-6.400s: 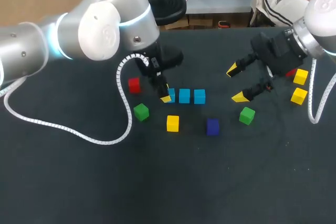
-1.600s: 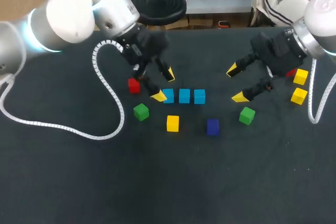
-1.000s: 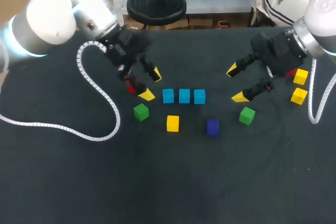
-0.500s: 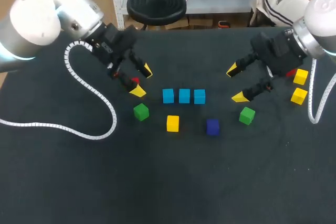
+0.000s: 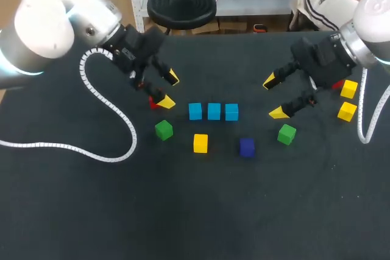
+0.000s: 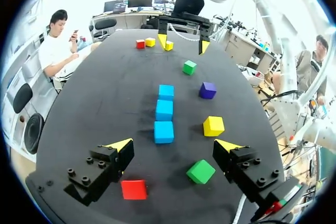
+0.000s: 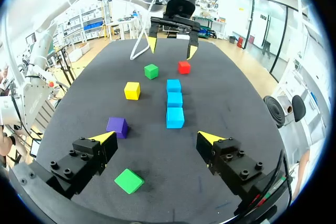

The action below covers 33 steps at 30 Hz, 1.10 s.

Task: Place the blue cubes, place green cubes on the blue cubes, place the yellow cubes on the green cubes, then place the red cubes on the yellow cubes, and place purple cube on the red cubes.

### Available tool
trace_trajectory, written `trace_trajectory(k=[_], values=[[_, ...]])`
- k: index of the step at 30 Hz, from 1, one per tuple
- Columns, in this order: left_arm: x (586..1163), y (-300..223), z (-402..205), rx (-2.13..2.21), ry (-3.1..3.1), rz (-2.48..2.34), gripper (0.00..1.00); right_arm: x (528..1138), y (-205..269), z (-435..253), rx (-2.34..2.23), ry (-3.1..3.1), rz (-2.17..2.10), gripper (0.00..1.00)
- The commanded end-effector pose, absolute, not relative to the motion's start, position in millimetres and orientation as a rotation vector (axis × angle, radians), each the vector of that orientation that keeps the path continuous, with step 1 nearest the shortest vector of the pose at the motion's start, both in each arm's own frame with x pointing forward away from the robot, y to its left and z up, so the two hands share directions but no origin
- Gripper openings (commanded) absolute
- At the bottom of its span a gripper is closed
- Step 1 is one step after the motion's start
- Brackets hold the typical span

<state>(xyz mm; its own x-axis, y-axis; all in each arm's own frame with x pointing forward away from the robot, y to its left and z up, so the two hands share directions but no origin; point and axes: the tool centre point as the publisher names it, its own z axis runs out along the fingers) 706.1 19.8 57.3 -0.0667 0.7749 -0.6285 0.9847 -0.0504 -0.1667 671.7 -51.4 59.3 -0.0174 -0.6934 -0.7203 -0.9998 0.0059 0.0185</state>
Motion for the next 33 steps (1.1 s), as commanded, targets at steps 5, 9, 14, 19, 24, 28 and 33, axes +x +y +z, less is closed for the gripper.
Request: trace_trajectory(k=[5,9,14,19,24,28,33], values=[[716,26,61,1.878,1.896,-0.785,1.0,672,-52,59,-1.74,1.762,0.761,1.0],[725,36,62,1.906,1.93,-0.712,1.0,672,-52,59,-1.74,1.762,0.761,1.0],[729,39,65,1.949,1.967,-0.648,1.0,672,-52,59,-1.74,1.762,0.761,1.0],[729,39,65,1.949,1.967,-0.648,1.0,672,-52,59,-1.74,1.762,0.761,1.0],[729,39,65,1.949,1.967,-0.648,1.0,672,-52,59,-1.74,1.762,0.761,1.0],[729,39,65,1.949,1.967,-0.648,1.0,658,-61,59,-1.868,1.726,0.847,1.0],[729,39,65,1.949,1.967,-0.648,1.0,631,-87,58,-1.993,1.764,0.853,1.0]])
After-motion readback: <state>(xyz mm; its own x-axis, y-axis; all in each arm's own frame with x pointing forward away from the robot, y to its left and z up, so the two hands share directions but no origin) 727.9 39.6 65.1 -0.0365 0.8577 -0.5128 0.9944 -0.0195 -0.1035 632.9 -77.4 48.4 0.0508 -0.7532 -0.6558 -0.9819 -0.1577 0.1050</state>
